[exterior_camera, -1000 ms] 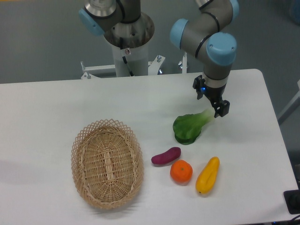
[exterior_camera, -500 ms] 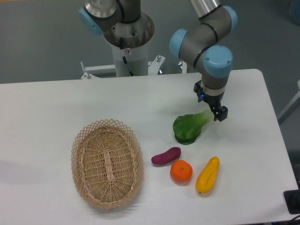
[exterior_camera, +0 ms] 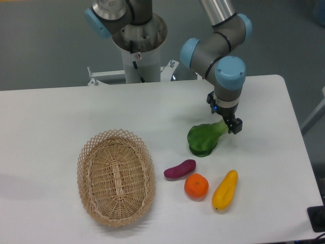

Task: Pick up the green vegetable from the table
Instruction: 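Lower the gripper onto the bok choy stem and close it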

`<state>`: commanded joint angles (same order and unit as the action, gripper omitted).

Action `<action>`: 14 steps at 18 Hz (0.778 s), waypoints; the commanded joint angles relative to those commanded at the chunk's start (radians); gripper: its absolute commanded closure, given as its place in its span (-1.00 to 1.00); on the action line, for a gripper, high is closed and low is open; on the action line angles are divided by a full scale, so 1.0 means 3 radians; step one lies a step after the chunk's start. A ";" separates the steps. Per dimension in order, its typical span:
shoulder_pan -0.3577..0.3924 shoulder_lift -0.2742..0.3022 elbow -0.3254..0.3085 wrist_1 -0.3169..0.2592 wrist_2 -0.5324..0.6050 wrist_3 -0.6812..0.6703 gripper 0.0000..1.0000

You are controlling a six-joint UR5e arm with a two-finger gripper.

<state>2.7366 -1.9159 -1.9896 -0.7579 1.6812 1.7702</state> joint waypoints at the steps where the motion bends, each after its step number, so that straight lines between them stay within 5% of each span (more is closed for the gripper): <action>1: -0.0005 -0.0005 0.0000 0.0036 0.0000 0.0000 -0.98; 6: -0.0005 -0.0015 0.0010 0.0046 0.0000 -0.0005 -0.02; 14: 0.0000 0.0005 0.0046 0.0046 -0.0005 -0.0005 0.29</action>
<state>2.7366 -1.9144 -1.9758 -0.7440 1.6797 1.7687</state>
